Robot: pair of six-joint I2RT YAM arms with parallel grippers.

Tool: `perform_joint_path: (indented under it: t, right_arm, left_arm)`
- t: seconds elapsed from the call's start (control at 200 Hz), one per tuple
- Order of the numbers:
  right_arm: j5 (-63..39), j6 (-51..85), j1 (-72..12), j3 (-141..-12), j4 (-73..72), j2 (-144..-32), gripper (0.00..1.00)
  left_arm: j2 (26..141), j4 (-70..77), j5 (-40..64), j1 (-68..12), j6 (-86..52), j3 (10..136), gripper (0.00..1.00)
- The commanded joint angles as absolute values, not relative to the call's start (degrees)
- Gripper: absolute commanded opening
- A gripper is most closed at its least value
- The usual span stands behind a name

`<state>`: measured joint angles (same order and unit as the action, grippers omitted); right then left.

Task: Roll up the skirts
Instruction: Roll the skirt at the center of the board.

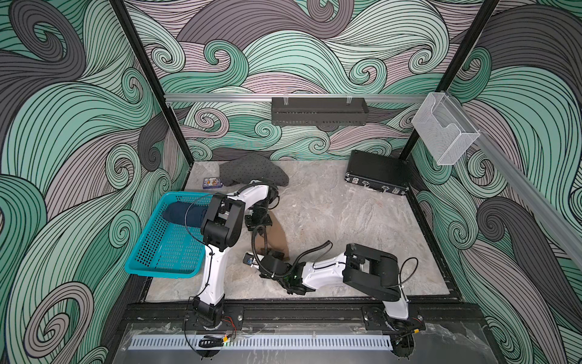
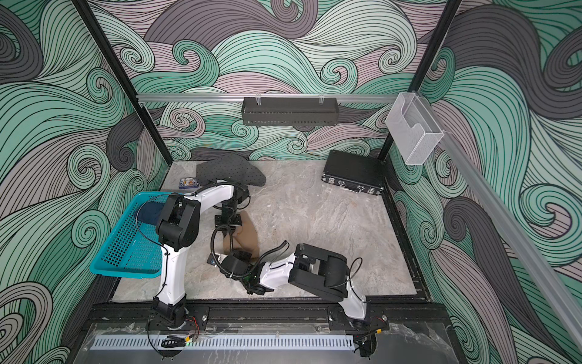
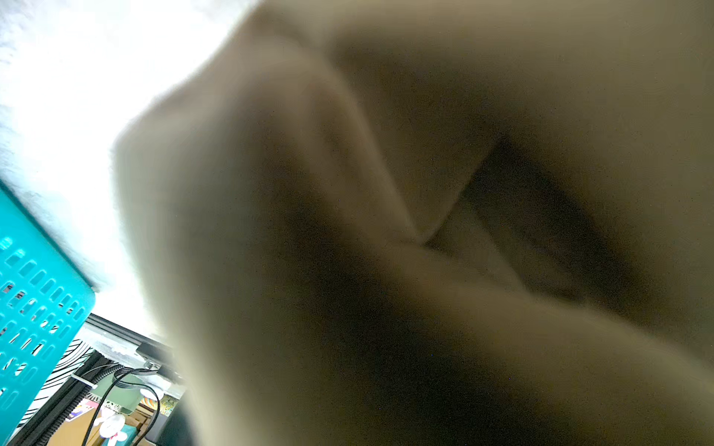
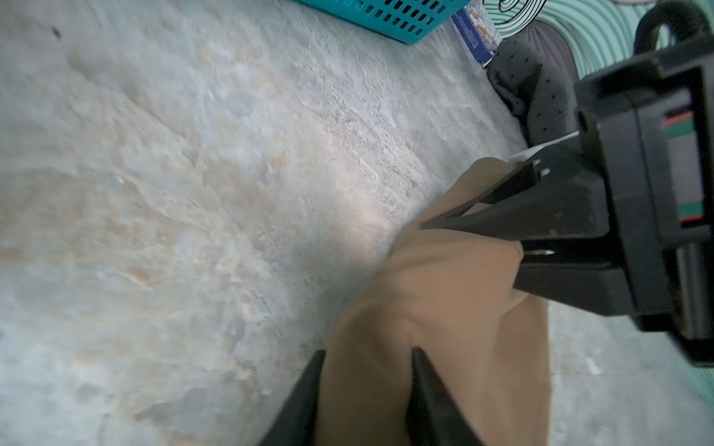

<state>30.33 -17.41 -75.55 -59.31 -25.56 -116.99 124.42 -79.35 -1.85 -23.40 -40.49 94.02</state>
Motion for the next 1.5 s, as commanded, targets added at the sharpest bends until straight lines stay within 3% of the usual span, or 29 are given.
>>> perform_joint_path:
  t: [0.0,0.21,0.355,0.555,0.726,0.956,1.151,1.496]
  right_arm:
    - [30.80,-9.36,-74.49,-56.19,-24.37,-114.63,0.00]
    - [11.74,15.76,-67.56,-41.44,-36.62,-104.46,0.00]
    - [2.75,30.47,-61.90,-33.60,-48.73,-103.21,0.00]
    - [-5.98,51.80,-54.73,-26.07,-66.85,-108.56,0.00]
    - [-17.21,63.49,-47.68,-26.16,-69.32,-113.51,0.00]
    - [-27.73,64.63,-44.50,-30.73,-58.97,-114.26,0.00]
    - [-33.01,62.62,-43.26,-34.49,-48.60,-114.26,0.00]
    - [-40.08,61.37,-38.56,-36.26,-42.80,-113.46,0.00]
  left_arm:
    - [125.29,-82.43,0.35,-23.34,-40.71,95.18,0.02]
    - [118.43,-76.84,2.61,-22.24,-41.76,98.33,0.48]
    - [110.47,-68.01,4.21,-21.97,-41.42,96.43,0.62]
    - [99.16,-56.58,3.01,-21.95,-41.93,85.72,0.64]
    - [89.50,-42.44,8.26,-22.06,-44.17,69.17,0.65]
    - [85.44,-16.05,18.11,-22.34,-47.67,50.59,0.67]
    - [88.98,-3.16,20.59,-22.26,-50.43,44.38,0.68]
    - [91.73,16.45,23.79,-21.20,-55.85,37.12,0.68]
